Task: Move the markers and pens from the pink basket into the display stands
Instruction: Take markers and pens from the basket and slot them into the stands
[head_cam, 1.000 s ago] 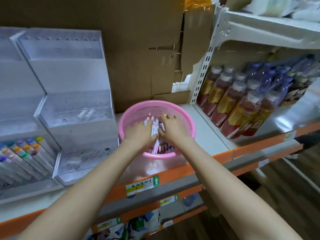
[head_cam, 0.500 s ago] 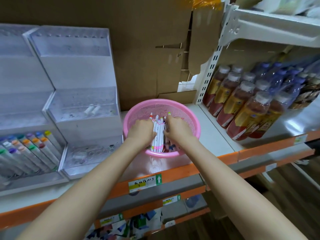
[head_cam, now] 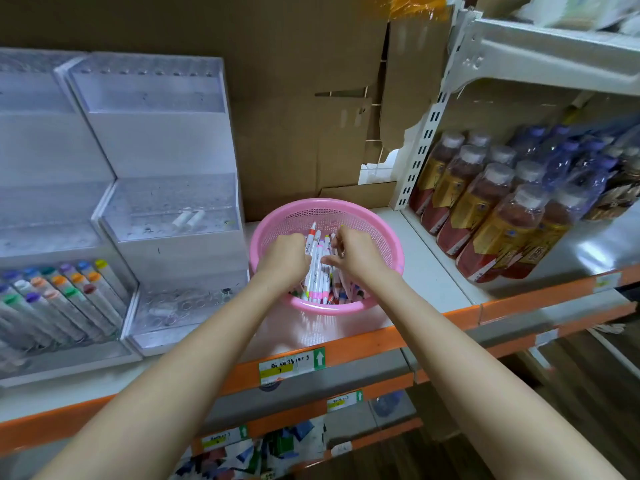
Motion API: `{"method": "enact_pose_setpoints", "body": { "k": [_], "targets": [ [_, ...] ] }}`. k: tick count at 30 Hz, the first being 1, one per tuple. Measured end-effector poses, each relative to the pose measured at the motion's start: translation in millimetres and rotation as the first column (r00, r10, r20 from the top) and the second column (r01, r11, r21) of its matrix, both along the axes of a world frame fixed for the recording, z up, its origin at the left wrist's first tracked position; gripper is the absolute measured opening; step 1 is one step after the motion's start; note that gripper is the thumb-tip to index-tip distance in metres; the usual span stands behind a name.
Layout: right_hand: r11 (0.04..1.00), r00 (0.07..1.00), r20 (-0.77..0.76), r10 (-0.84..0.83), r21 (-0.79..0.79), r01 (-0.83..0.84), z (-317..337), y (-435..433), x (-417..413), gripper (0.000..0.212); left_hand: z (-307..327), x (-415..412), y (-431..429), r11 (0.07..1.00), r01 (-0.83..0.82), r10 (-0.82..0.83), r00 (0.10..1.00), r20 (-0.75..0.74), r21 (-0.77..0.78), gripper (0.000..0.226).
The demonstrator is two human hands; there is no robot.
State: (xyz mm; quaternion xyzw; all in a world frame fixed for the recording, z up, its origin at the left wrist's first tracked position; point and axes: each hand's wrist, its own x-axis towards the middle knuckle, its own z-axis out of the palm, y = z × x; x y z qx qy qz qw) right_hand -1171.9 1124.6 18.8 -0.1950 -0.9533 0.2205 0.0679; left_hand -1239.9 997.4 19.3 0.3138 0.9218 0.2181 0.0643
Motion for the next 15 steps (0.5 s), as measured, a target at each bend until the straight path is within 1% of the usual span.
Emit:
{"method": "enact_pose_setpoints", "body": {
  "k": [2,4,7,8,9,11,15],
  "targets": [
    [0.999,0.999,-0.031,0.041,0.026,-0.041,-0.1,-0.4,-0.9,0.032,0.2,-1.0,0.0,0.998,0.007,-0.007,1.0,-0.006,0.061,0.007],
    [0.996,0.997,-0.036,0.072,0.059,-0.07,-0.3,-0.5,-1.0,0.035,1.3,-1.3,-0.4,0.992,0.005,-0.005,1.0,0.003,0.129,0.015],
    [0.996,0.996,-0.061,0.07,0.055,-0.066,0.2,0.5,-1.0,0.037,7.1,-0.1,-3.7,0.974,0.009,-0.014,1.0,0.021,0.228,0.031],
    [0.997,0.996,-0.065,0.064,0.047,-0.061,0.6,0.6,-1.1,0.038,8.1,-0.5,-5.2,0.962,0.009,-0.019,0.999,0.034,0.272,0.031],
    [0.998,0.996,-0.065,0.06,0.04,-0.058,1.1,0.4,-0.6,0.039,9.4,-0.6,-6.4,0.953,0.008,-0.024,0.998,0.05,0.302,0.027],
    [0.998,0.996,-0.062,0.059,0.041,-0.057,2.1,-0.3,0.7,0.041,11.3,-1.8,-7.5,0.953,-0.002,-0.024,0.996,0.084,0.304,0.018],
    [0.997,0.996,-0.069,0.054,0.061,-0.05,1.7,-1.3,2.0,0.04,12.6,-2.6,-7.4,0.963,-0.001,-0.037,0.99,0.138,0.27,0.024]
  ]
}}
